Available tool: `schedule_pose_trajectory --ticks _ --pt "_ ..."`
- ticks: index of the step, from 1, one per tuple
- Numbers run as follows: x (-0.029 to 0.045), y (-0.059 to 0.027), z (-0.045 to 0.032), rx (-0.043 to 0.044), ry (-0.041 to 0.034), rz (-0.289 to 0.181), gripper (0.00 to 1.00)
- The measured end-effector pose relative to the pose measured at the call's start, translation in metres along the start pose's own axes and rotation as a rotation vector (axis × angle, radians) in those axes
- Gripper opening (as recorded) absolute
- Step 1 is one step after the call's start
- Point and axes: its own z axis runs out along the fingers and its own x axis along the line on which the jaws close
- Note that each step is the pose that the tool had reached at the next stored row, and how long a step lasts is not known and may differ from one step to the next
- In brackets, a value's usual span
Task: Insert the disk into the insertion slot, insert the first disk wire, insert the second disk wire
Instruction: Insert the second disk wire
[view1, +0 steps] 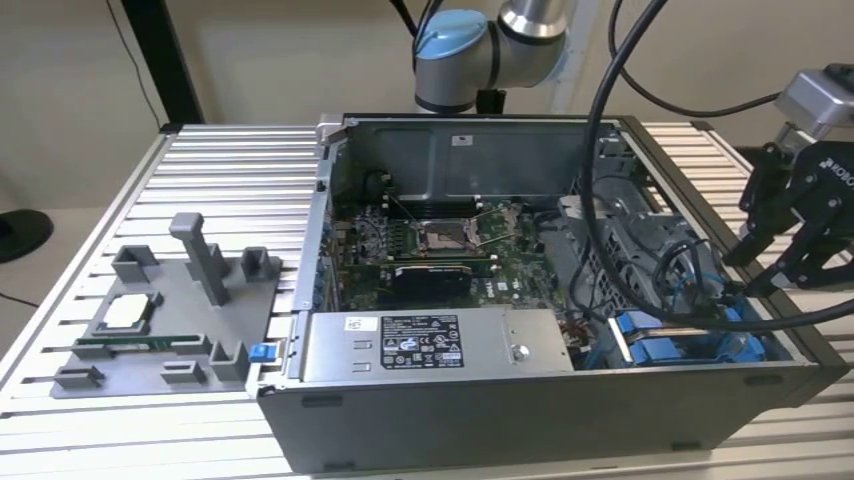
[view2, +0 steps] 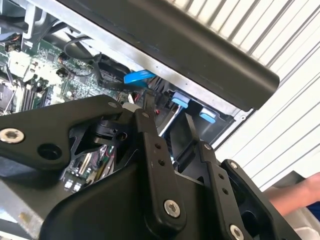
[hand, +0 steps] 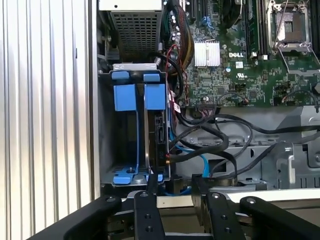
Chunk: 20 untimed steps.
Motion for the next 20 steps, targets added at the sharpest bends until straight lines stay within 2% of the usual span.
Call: schedule_pose_trajectory --ticks 6,12,20 --pt "0.0002 -0.0039 0.0071 -0.0037 -0.0028 0.000 1.00" --pt "0.0003 -0.0043 0.0097 -0.0051 -0.0197 -0.002 1.00" --pt "0.0006 -0.0050 0.0097 -0.0054 -0.0212 -0.002 1.00"
